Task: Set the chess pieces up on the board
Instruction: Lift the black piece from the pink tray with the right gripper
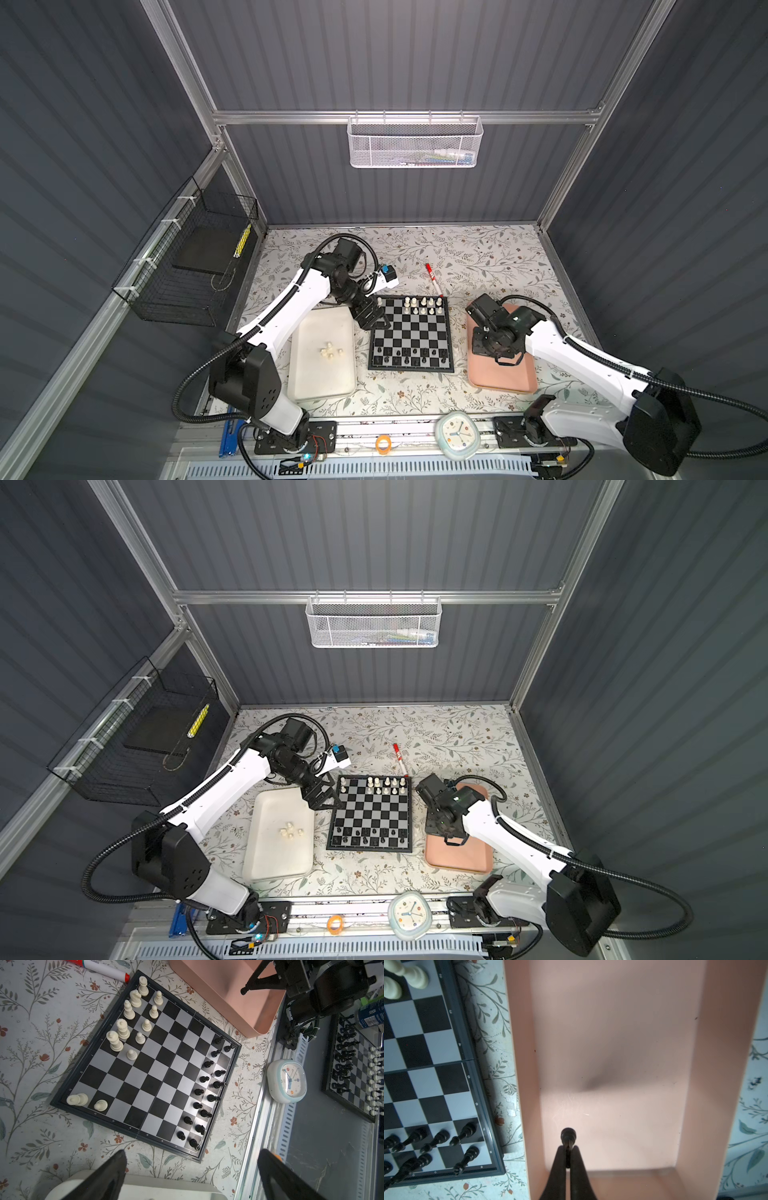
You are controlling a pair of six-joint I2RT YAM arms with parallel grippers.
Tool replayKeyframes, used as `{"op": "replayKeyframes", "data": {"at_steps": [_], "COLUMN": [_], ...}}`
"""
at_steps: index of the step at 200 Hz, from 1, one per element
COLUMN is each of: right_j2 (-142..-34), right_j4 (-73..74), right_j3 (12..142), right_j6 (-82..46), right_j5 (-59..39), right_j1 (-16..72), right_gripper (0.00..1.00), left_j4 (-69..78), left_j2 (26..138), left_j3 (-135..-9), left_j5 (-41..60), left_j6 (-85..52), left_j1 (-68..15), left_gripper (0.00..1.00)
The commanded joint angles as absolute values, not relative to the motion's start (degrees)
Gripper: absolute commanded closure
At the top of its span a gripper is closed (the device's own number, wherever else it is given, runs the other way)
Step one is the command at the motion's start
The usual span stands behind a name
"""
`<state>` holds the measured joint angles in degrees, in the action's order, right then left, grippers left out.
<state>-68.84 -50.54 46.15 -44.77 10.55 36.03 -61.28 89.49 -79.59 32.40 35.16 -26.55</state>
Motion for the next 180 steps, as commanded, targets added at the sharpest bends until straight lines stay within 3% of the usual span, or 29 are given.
{"op": "replayKeyframes", "data": {"at_steps": [1,180], "right_j2": [-68.73,-74.23], "right_j4": [-52.52,-52.45], "right_j3": [48.03,58.17], "right_j6": [-44.21,-47.14], "right_j5": [11.46,10.57], "right_j1": [36.72,48.99], "right_gripper": [1.00,1.00], "left_j4": [-62.40,-62.05], "left_j2": [90.56,90.53], "left_j3": [-80.46,-80.24], "left_j5": [32.70,32.30], "left_j6": [34.99,34.98], "left_j1": [-26.80,-26.78], "left_gripper": [0.00,0.01]}}
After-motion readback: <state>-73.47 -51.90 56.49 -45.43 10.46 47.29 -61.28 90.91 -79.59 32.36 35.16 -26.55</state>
